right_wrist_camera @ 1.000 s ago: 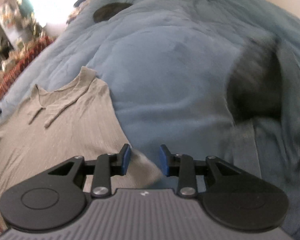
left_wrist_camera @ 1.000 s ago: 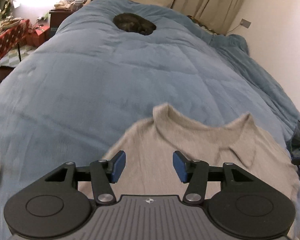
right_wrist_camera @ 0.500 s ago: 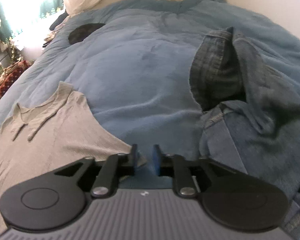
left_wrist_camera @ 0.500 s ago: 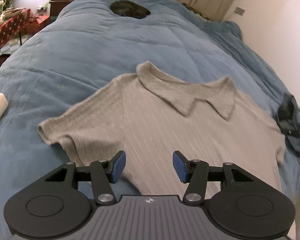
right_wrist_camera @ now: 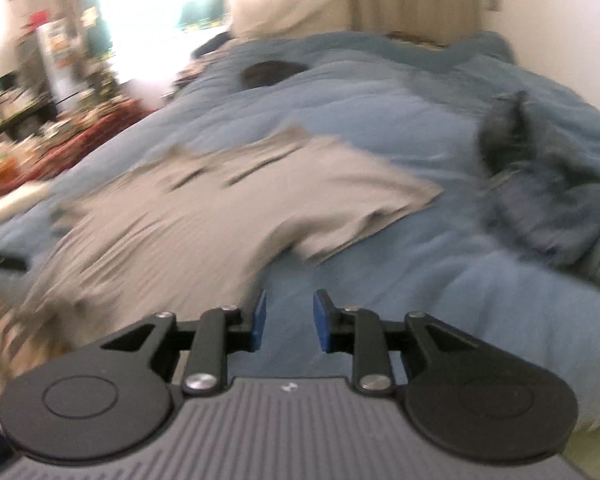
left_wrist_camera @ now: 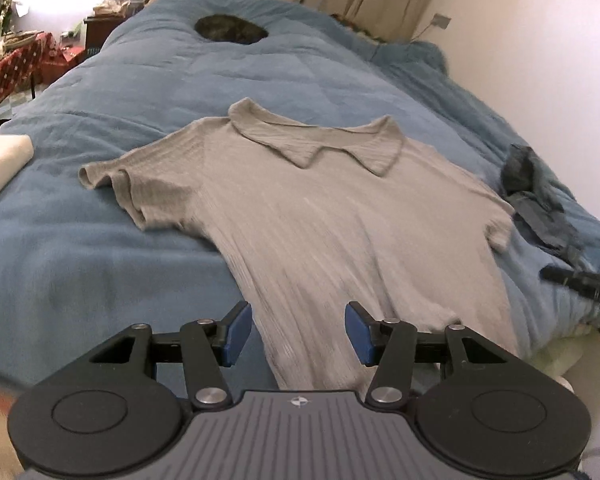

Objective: Fold clothes

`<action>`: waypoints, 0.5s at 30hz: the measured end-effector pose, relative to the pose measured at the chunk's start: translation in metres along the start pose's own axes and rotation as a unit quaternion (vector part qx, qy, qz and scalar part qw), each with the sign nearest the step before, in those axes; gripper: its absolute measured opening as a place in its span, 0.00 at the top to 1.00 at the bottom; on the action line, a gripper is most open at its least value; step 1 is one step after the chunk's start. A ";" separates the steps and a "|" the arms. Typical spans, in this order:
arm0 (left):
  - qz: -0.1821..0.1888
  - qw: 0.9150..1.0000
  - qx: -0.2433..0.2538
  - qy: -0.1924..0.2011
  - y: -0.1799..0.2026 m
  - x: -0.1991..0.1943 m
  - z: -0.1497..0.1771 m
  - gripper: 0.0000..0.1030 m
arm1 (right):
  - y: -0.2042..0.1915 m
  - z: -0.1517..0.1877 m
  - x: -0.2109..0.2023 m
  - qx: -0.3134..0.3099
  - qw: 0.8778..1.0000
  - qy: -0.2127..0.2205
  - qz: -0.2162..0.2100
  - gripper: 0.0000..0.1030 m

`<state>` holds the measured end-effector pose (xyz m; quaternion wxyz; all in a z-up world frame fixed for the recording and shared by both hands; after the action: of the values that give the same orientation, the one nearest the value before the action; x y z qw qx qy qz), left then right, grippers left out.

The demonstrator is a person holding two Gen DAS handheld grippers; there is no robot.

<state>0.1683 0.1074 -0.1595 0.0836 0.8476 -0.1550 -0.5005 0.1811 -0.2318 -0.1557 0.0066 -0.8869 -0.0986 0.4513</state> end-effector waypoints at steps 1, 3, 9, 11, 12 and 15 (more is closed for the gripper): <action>-0.003 1.000 0.007 0.004 0.004 0.000 0.008 0.50 | -0.010 0.010 0.001 0.004 1.000 -0.005 -0.011 0.71; 0.003 1.000 0.004 0.008 0.005 0.002 0.019 0.50 | -0.022 0.026 0.009 0.030 0.999 -0.018 -0.040 0.71; 0.034 0.999 -0.037 0.015 -0.008 0.003 0.031 0.49 | -0.027 0.050 0.035 0.112 0.990 -0.022 -0.085 0.77; 0.040 0.998 -0.053 0.017 -0.014 0.003 0.031 0.49 | -0.032 0.050 0.038 0.100 0.992 -0.026 -0.077 0.96; 0.047 0.997 -0.063 0.018 -0.018 0.002 0.030 0.49 | -0.034 0.051 0.038 0.093 0.993 -0.026 -0.069 0.96; 0.070 0.993 -0.091 0.024 -0.027 0.000 0.027 0.49 | -0.029 0.052 0.029 0.090 0.996 -0.012 -0.027 0.97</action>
<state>0.1499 0.1330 -0.1803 0.1985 0.8354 -0.1656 -0.4851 0.1514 -0.2020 -0.2066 0.0972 -0.8743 -0.0819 0.4684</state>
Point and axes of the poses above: each gripper's, at about its wrist camera, not at the fingertips, and x roughly the way its jaws point, y to its right, z to its underside, the point moved 2 cm from there along x, roughly the way its jaws point, and after that the axes turned 13 degrees about -y, right-handed, at the moved point
